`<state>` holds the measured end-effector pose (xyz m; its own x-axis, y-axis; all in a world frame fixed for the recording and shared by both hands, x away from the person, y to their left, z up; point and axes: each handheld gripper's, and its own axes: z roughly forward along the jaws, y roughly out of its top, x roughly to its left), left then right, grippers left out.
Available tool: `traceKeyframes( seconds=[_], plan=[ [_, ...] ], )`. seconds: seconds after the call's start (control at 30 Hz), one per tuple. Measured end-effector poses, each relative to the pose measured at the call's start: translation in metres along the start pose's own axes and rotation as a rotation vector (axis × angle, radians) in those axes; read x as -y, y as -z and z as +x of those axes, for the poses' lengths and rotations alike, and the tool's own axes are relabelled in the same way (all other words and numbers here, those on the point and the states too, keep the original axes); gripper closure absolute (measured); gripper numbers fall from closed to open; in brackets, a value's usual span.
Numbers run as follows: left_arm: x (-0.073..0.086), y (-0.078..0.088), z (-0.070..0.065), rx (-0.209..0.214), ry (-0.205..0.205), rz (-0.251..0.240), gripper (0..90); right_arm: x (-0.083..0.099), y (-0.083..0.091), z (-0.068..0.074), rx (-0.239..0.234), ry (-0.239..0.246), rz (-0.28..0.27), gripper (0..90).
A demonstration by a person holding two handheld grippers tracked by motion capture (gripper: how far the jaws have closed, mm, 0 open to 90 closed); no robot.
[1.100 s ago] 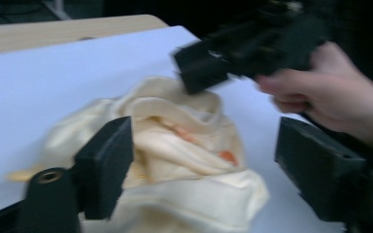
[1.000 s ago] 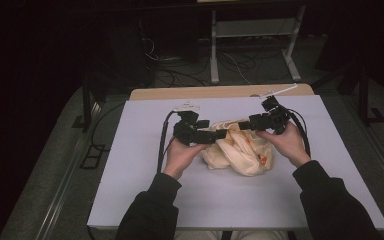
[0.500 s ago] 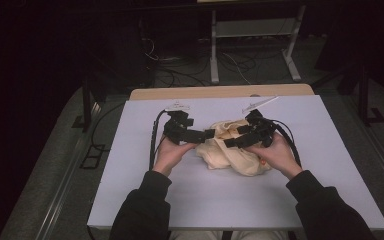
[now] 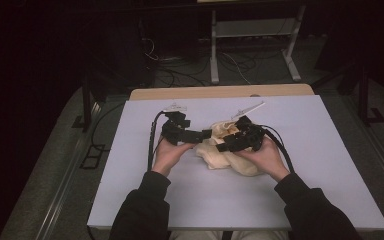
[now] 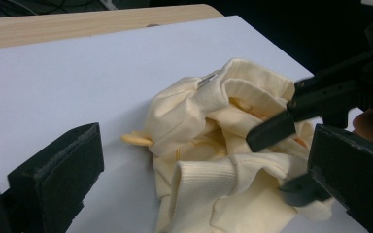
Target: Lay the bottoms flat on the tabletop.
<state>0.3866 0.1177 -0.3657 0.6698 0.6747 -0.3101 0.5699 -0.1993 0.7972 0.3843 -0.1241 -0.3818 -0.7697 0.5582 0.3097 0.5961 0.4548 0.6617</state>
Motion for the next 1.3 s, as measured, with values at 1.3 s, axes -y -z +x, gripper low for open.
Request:
traceKeyframes(
  seconds=[1.3],
  plan=[
    [0.043,-0.050,0.024,0.062,0.114,0.080,0.0,0.096,0.053,-0.008,-0.216,0.008,0.170,81.0]
  ],
)
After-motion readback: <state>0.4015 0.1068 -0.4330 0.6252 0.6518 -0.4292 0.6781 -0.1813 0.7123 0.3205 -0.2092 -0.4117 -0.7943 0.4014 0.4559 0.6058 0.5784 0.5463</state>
